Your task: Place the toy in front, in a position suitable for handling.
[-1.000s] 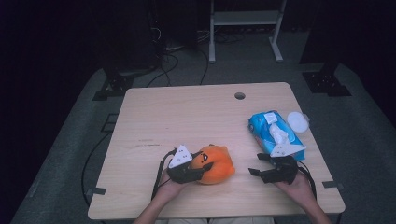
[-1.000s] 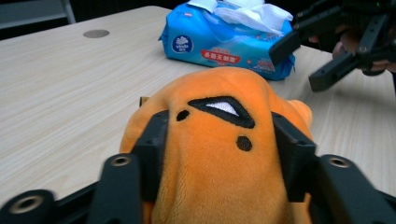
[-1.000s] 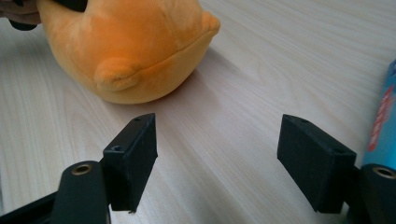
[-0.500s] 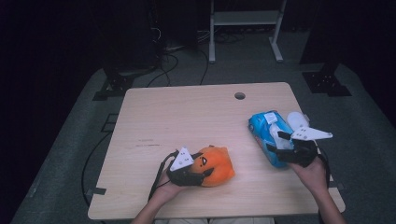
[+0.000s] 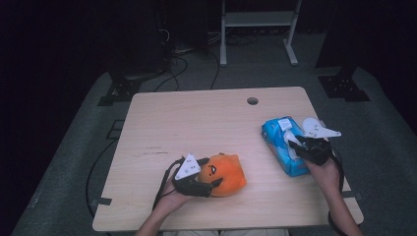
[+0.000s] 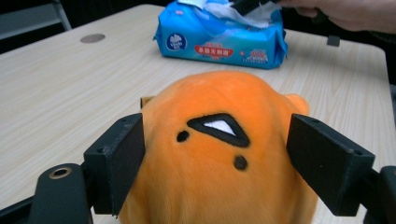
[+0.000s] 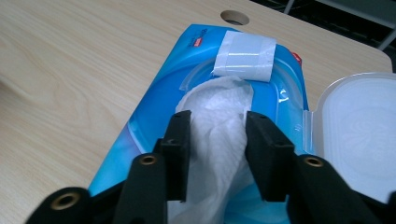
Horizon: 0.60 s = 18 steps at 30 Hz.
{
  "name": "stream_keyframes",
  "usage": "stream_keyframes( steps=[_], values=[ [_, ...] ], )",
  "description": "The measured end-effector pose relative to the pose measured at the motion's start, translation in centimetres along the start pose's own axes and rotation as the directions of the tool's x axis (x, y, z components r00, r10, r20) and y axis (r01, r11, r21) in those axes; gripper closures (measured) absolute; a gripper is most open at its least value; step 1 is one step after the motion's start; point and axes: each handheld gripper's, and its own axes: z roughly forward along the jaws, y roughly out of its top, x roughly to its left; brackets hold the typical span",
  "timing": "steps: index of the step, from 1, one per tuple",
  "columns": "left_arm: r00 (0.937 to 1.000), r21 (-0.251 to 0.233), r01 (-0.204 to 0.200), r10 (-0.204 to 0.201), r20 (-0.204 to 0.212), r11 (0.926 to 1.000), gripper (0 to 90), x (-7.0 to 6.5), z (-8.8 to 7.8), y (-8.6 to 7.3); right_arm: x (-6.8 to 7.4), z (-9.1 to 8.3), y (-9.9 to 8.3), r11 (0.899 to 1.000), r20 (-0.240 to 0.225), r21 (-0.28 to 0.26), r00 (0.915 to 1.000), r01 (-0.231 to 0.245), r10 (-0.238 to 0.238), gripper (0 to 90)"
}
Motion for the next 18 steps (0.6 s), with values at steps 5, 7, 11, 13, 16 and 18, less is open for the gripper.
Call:
stream_keyframes(
  steps=[5,7,11,13,16,18],
  values=[
    [0.9998,-0.015,0.008,-0.009,-0.016,0.9999,19.5,0.3,-1.0,-0.2,-0.1,0.0,-0.1,1.0,-0.009,0.008,0.9999,-0.013,0.013,77.2],
    [0.9998,-0.008,0.011,-0.011,-0.018,0.9999,20.0,0.4,-0.9,-0.4,-0.2,0.0,-0.1,1.0,-0.017,0.006,0.9996,-0.022,0.023,80.9],
    [0.9995,-0.009,0.027,-0.027,-0.017,0.9996,21.5,0.7,-0.4,-0.6,-0.6,-0.2,-0.3,0.998,-0.041,-0.017,0.997,-0.067,0.066,84.1],
    [0.9993,-0.008,0.034,-0.034,-0.014,0.9994,23.1,0.9,-0.2,-0.6,-0.9,-0.4,-0.3,0.995,-0.058,-0.026,0.994,-0.095,0.093,84.6],
    [0.9992,0.003,0.039,-0.039,-0.004,0.9992,25.1,0.9,-0.1,-0.7,-1.3,-0.7,-0.4,0.99,-0.084,-0.047,0.9879,-0.135,0.13,85.0],
    [0.9995,0.011,0.031,-0.031,-0.001,0.9995,25.3,0.8,0.0,-0.8,-1.4,-1.4,-0.2,0.984,-0.11,-0.078,0.9828,-0.158,0.149,85.4]
  ],
)
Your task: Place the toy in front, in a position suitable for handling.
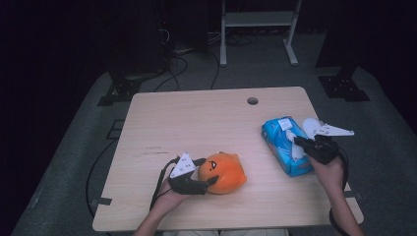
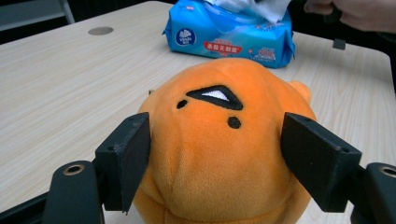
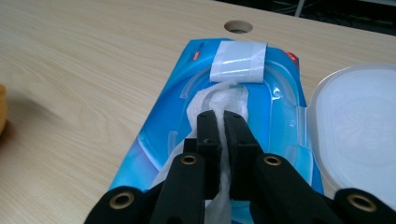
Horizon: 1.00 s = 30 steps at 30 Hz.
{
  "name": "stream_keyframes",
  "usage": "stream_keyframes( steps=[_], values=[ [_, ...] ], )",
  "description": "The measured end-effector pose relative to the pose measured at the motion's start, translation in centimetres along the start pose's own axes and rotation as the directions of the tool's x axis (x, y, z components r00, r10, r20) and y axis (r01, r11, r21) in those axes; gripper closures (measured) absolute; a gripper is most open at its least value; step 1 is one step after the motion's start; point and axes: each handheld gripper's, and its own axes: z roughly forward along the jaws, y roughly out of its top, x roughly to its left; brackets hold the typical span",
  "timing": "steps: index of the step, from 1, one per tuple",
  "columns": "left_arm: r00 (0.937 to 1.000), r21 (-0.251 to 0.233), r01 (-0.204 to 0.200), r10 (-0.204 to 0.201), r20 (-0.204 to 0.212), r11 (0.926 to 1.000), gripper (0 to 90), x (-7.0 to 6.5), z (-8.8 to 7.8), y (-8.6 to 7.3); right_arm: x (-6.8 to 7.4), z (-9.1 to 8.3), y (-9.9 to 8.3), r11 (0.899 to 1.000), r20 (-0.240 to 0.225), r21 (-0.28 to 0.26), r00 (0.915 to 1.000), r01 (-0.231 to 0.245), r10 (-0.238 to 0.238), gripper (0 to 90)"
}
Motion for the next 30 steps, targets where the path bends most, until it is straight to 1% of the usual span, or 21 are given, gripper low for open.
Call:
stream_keyframes(
  steps=[2,3,7,8,9,10,13,14,16,17,19,20,21,22,23,24,25,26,28,29,30],
  values=[
    [1.0,0.003,-0.002,0.002,0.001,1.0,25.3,-0.1,0.0,-0.1,0.0,-0.2,0.1,1.0,-0.007,-0.011,1.0,-0.003,0.003,85.6],
    [1.0,0.002,-0.002,0.002,0.001,1.0,25.4,-0.2,0.1,-0.1,0.1,-0.6,0.3,1.0,-0.023,-0.027,0.9997,-0.009,0.008,85.6],
    [1.0,0.002,-0.003,0.003,0.003,1.0,25.3,-0.2,0.1,-0.2,1.0,-2.2,1.0,0.997,-0.066,-0.08,0.9978,0.003,-0.009,85.9],
    [1.0,0.002,-0.003,0.003,0.003,1.0,25.3,-0.1,0.0,-0.2,1.6,-3.2,1.4,0.995,-0.091,-0.103,0.9955,0.017,-0.026,85.9],
    [1.0,0.001,-0.003,0.003,0.005,1.0,25.3,-0.1,0.0,-0.2,2.0,-3.6,1.6,0.994,-0.112,-0.108,0.9931,0.021,-0.033,85.9],
    [1.0,0.001,-0.003,0.003,0.005,1.0,25.3,-0.1,0.0,-0.3,2.0,-3.6,1.6,0.994,-0.112,-0.108,0.9931,0.021,-0.033,85.9],
    [1.0,-0.001,-0.001,0.001,0.007,1.0,25.3,-0.1,0.1,-0.3,3.5,-4.8,2.2,0.992,-0.172,-0.111,0.9825,0.053,-0.072,85.9],
    [1.0,-0.002,-0.002,0.002,0.006,1.0,25.3,-0.1,0.1,-0.2,4.2,-5.1,2.4,0.992,-0.203,-0.107,0.9756,0.063,-0.084,85.8],
    [1.0,0.0,-0.006,0.006,0.006,1.0,25.3,-0.1,0.1,-0.2,5.9,-5.7,2.6,0.99,-0.236,-0.095,0.9636,0.106,-0.126,85.9],
    [1.0,-0.001,-0.006,0.006,0.006,1.0,25.3,-0.1,0.1,-0.2,6.8,-5.9,2.7,0.988,-0.256,-0.092,0.9555,0.127,-0.146,85.9],
    [1.0,-0.002,-0.006,0.006,0.006,1.0,25.3,-0.1,0.1,-0.2,8.5,-6.3,2.8,0.985,-0.318,-0.095,0.9337,0.142,-0.165,85.9],
    [1.0,-0.002,-0.006,0.007,0.005,1.0,25.3,-0.2,0.1,-0.2,10.2,-6.4,3.0,0.982,-0.374,-0.087,0.9087,0.165,-0.185,85.8],
    [1.0,-0.002,-0.007,0.007,0.005,1.0,25.3,-0.2,0.2,-0.2,10.2,-6.4,3.0,0.982,-0.374,-0.087,0.9087,0.165,-0.185,85.8],
    [1.0,-0.003,-0.008,0.008,0.004,1.0,25.3,-0.2,0.2,-0.2,11.0,-6.4,3.2,0.98,-0.392,-0.084,0.8982,0.18,-0.199,85.8],
    [1.0,-0.003,-0.008,0.008,0.004,1.0,25.3,-0.2,0.2,-0.2,12.4,-6.0,3.4,0.976,-0.434,-0.082,0.8746,0.2,-0.215,85.9],
    [1.0,-0.003,-0.009,0.009,0.004,1.0,25.3,-0.2,0.2,-0.2,12.4,-6.0,3.4,0.976,-0.434,-0.082,0.8746,0.2,-0.215,85.9],
    [0.9999,-0.003,-0.009,0.009,0.004,1.0,25.3,-0.3,0.2,-0.2,13.4,-5.4,3.6,0.977,-0.487,-0.08,0.8474,0.197,-0.21,85.9],
    [0.9999,-0.004,-0.01,0.01,0.006,0.9999,25.3,-0.3,0.2,-0.2,13.4,-5.4,3.6,0.977,-0.487,-0.08,0.8474,0.197,-0.21,85.9],
    [0.9999,-0.003,-0.014,0.014,0.009,0.9999,25.3,-0.3,0.2,-0.3,14.1,-4.3,3.5,0.982,-0.55,-0.057,0.8151,0.181,-0.182,85.9],
    [0.9998,-0.004,-0.016,0.016,0.01,0.9999,25.3,-0.3,0.2,-0.3,14.5,-3.5,3.5,0.981,-0.568,-0.038,0.8039,0.19,-0.178,85.8],
    [0.9998,-0.003,-0.018,0.018,0.011,0.9998,25.3,-0.3,0.2,-0.3,14.7,-3.0,3.5,0.98,-0.57,-0.032,0.8013,0.198,-0.181,85.8]
  ],
)
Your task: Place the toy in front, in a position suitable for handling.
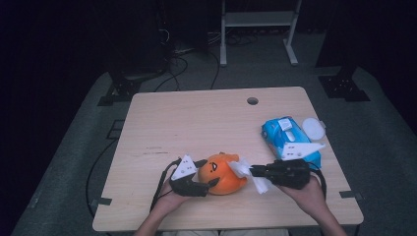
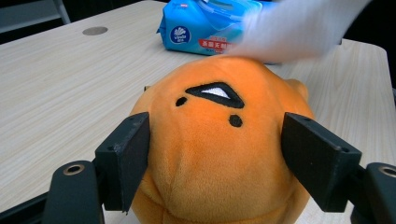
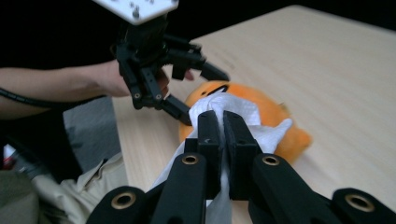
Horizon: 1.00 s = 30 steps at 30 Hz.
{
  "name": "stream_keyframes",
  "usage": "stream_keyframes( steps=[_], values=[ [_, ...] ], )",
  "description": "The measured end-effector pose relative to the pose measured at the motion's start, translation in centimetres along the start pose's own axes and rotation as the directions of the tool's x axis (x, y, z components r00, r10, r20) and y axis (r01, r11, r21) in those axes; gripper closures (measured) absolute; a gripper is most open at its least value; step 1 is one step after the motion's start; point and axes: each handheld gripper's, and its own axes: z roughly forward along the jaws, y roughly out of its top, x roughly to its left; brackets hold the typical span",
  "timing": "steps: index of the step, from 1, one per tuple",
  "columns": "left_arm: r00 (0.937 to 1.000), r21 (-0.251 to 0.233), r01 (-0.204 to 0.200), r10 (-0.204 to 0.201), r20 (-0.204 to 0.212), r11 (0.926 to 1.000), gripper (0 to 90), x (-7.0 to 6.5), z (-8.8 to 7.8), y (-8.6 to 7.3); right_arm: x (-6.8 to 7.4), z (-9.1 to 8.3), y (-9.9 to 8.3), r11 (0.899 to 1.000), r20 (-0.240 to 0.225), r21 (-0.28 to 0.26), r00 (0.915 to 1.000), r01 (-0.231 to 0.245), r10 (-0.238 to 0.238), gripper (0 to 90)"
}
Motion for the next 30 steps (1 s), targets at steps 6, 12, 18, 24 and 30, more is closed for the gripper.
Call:
stream_keyframes(
  steps=[6,12,18,24,30],
  values=[
    [0.9999,0.003,-0.012,0.012,0.003,0.9999,25.5,-0.3,0.1,0.0,-0.4,5.0,0.0,0.994,0.023,0.099,0.9989,0.039,-0.041,85.3],
    [0.9999,0.009,-0.01,0.01,0.002,0.9999,25.8,-0.3,0.0,-0.1,0.2,6.7,-0.5,0.987,0.068,0.101,0.9891,0.124,-0.131,75.8],
    [0.9998,0.02,-0.022,0.022,0.005,0.9996,28.4,-0.5,0.2,-0.1,0.9,7.7,-1.4,0.974,0.112,0.098,0.9699,0.206,-0.216,60.7],
    [0.9999,0.028,-0.015,0.015,0.008,0.9995,28.6,-0.3,0.2,-0.2,1.4,8.2,-1.7,0.963,0.181,0.084,0.9461,0.257,-0.269,59.6],
    [0.9998,0.042,-0.017,0.017,0.013,0.999,28.9,-0.2,0.4,-0.4,1.1,9.1,-2.1,0.962,0.192,0.101,0.9442,0.252,-0.268,71.5]
  ],
)
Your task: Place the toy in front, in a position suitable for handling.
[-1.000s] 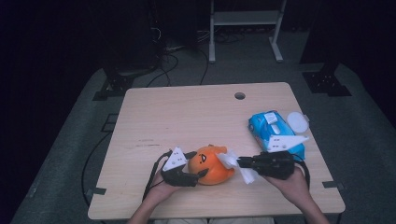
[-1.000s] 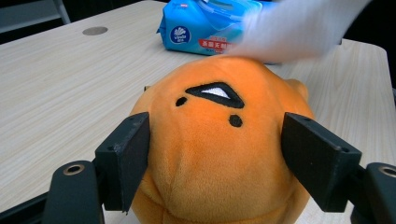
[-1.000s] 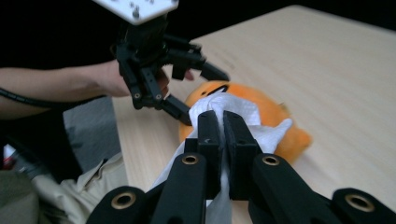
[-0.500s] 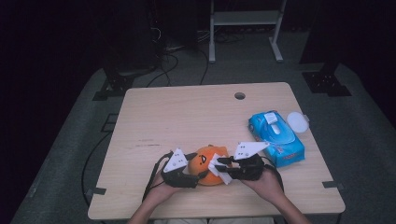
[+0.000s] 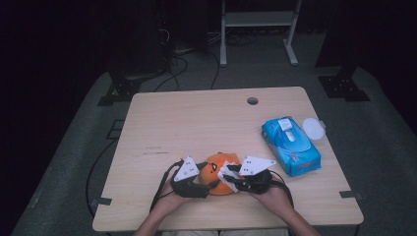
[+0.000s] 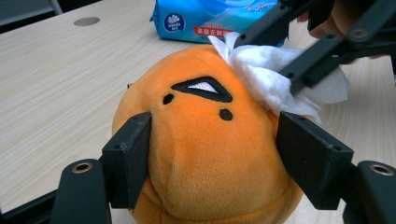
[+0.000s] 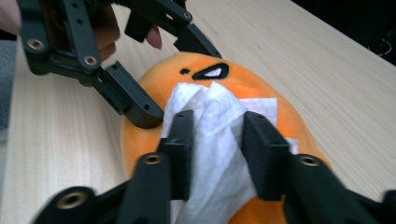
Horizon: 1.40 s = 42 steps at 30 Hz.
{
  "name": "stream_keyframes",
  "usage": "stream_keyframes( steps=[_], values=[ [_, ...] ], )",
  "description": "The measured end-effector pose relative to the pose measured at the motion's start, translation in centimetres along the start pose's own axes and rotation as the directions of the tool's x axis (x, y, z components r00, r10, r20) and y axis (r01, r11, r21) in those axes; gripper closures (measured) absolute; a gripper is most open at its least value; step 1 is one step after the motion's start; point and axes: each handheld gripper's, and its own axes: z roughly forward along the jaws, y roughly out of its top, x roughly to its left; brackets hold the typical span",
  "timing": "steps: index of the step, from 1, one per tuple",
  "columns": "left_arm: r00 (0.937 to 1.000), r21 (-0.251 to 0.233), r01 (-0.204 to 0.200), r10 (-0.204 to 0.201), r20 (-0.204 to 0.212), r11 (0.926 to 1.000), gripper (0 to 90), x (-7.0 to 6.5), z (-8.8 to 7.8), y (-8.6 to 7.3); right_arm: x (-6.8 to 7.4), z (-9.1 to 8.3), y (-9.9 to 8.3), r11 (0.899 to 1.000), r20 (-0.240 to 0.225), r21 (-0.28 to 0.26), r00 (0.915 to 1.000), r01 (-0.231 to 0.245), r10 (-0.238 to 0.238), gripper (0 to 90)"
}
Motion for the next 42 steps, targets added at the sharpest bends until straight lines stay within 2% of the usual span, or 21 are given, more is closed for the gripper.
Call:
stream_keyframes(
  steps=[2,4,6,9,10,11,14,17,22,23,24,27,29,33,35,37,39,42],
  values=[
    [1.0,0.001,-0.004,0.004,-0.002,1.0,28.9,0.0,0.0,0.1,-0.1,0.0,0.1,1.0,0.011,0.016,0.9999,-0.005,0.005,79.8],
    [0.9999,-0.002,-0.01,0.01,-0.006,1.0,28.9,0.1,0.1,0.1,-0.3,-0.3,0.2,1.0,0.012,0.018,0.9997,-0.021,0.02,82.9],
    [1.0,-0.004,-0.006,0.006,-0.005,1.0,28.9,0.2,0.1,0.1,-0.7,-0.6,0.2,0.999,0.015,0.012,0.9992,-0.038,0.038,83.6],
    [1.0,-0.002,0.0,0.0,-0.007,1.0,28.9,0.4,0.0,0.0,-1.3,-1.4,-0.1,0.998,0.05,0.011,0.997,-0.061,0.06,83.8],
    [1.0,-0.002,0.004,-0.004,-0.008,1.0,28.8,0.5,-0.1,-0.1,-2.2,-2.0,-0.7,0.995,0.07,0.017,0.9933,-0.094,0.093,83.8],
    [0.9999,-0.005,0.01,-0.01,-0.007,0.9999,28.8,0.6,-0.1,-0.2,-2.2,-2.0,-0.7,0.995,0.07,0.017,0.9933,-0.094,0.093,83.8],
    [0.9998,-0.007,0.019,-0.019,-0.006,0.9998,28.7,0.7,-0.1,-0.2,-3.0,-2.5,-1.6,0.991,0.068,0.022,0.9887,-0.135,0.134,83.8],
    [0.9999,-0.004,0.013,-0.013,-0.009,0.9999,28.5,0.7,0.0,-0.2,-2.7,-2.4,-1.6,0.992,0.04,0.02,0.9915,-0.125,0.124,83.7],
    [0.9998,-0.003,0.015,-0.015,-0.009,0.9999,28.4,0.8,-0.1,-0.3,-1.3,-2.1,-0.8,0.996,-0.028,0.004,0.996,-0.084,0.084,83.7],
    [0.9999,0.002,0.01,-0.01,-0.01,0.9999,28.4,0.8,-0.2,-0.3,-1.0,-2.1,-0.6,0.998,-0.027,0.015,0.9978,-0.06,0.06,83.7],
    [0.9999,0.002,0.009,-0.009,-0.012,1.0,28.4,0.8,-0.2,-0.3,-1.1,-2.2,-0.6,0.998,-0.023,0.018,0.9976,-0.064,0.065,83.7],
    [0.9997,0.002,0.02,-0.02,-0.015,0.9998,28.5,0.9,-0.1,-0.2,-1.7,-2.3,-0.9,0.996,-0.016,0.018,0.9958,-0.089,0.09,83.7],
    [0.9995,0.005,0.025,-0.025,-0.017,0.9997,28.8,1.0,-0.1,-0.2,-2.6,-2.5,-1.7,0.992,0.015,0.034,0.9928,-0.12,0.119,83.7],
    [0.9993,0.012,0.028,-0.028,-0.024,0.9995,28.8,1.1,-0.1,-0.3,-2.5,-2.8,-2.1,0.989,0.003,0.024,0.9895,-0.145,0.145,83.8],
    [0.9989,0.017,0.037,-0.037,-0.028,0.9992,28.9,1.3,-0.1,-0.3,-1.5,-2.7,-1.7,0.992,-0.033,0.007,0.9914,-0.127,0.127,83.7],
    [0.9985,0.013,0.048,-0.048,-0.026,0.9988,28.9,1.4,-0.1,-0.4,-0.2,-2.4,-1.0,0.997,-0.055,0.009,0.9956,-0.075,0.075,83.7],
    [0.9981,0.012,0.055,-0.055,-0.028,0.9984,28.9,1.5,-0.2,-0.4,0.3,-2.1,-0.6,0.999,-0.044,0.022,0.9984,-0.035,0.035,83.8],
    [0.9976,0.009,0.064,-0.064,-0.026,0.9979,29.6,1.6,-0.2,-0.5,-1.0,-2.4,-1.0,0.996,-0.025,0.015,0.9963,-0.082,0.083,83.8]
  ],
)
